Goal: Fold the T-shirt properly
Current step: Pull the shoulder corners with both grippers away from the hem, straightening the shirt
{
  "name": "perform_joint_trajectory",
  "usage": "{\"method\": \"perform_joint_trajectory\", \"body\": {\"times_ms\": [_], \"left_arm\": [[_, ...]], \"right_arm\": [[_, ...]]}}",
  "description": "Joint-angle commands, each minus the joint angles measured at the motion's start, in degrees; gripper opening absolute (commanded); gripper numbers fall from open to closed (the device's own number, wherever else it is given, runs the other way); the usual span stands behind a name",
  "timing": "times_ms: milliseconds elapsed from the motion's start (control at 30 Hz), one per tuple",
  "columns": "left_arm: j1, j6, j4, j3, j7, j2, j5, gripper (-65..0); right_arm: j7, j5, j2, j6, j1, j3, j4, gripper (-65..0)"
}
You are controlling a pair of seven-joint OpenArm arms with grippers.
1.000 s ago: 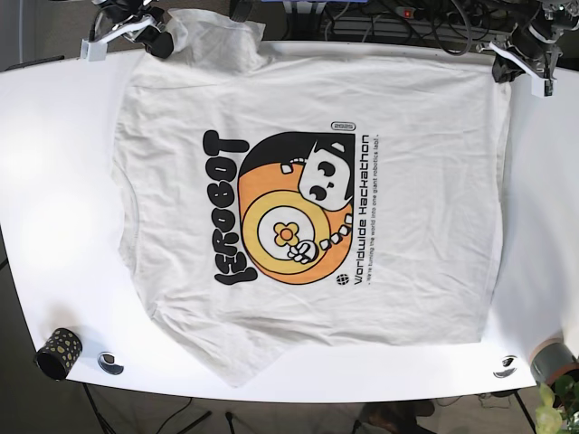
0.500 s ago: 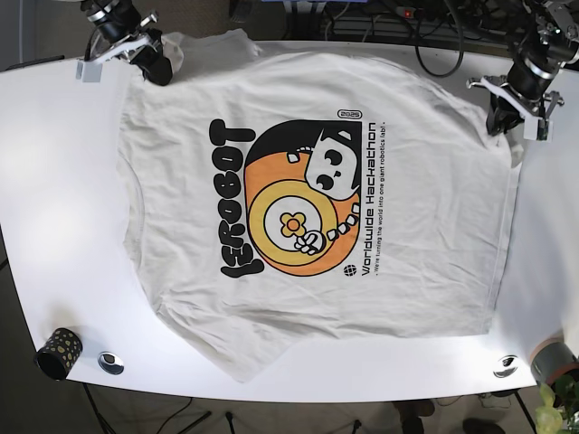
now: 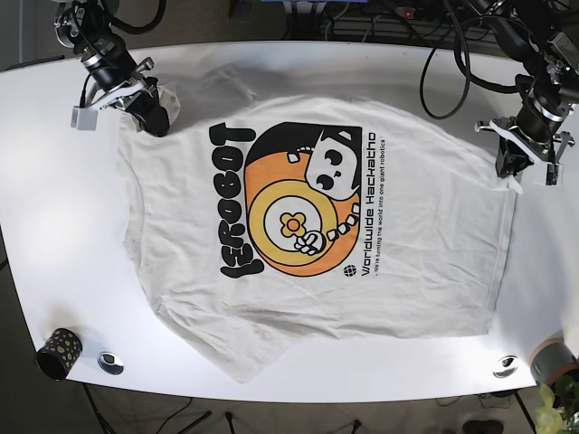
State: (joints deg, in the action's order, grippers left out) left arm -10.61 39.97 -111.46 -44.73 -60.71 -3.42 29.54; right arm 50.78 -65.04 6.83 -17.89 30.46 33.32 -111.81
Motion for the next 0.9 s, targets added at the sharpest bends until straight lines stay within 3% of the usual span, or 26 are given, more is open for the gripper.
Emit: {"method": "perform_joint_trajectory", "body": {"times_ms": [0, 300, 433, 867], "left_arm": [[1.51, 0.03, -0.85, 0.29, 1.06, -1.72, -0.05, -65.0], [7.49, 0.03, 1.44, 0.29, 0.97, -1.81, -4.97, -65.0], [10.39, 0.03, 5.04, 0.29, 0.97, -1.81, -7.69, -65.0], [22.61, 0.03, 21.39, 0.38, 1.15, -1.99, -14.29, -65.0]], "right_arm": [[-0.98, 1.61, 1.3, -0.44, -1.58, 0.31, -0.59, -65.0], [-0.89, 4.77, 3.06, -0.53, -10.11, -0.4, 1.08, -65.0], [-0.89, 4.86, 5.7, -0.53, -15.47, -4.09, 7.68, -65.0], [-0.98, 4.86, 9.21, -0.7, -31.2, -9.19, 29.83, -65.0]]}}
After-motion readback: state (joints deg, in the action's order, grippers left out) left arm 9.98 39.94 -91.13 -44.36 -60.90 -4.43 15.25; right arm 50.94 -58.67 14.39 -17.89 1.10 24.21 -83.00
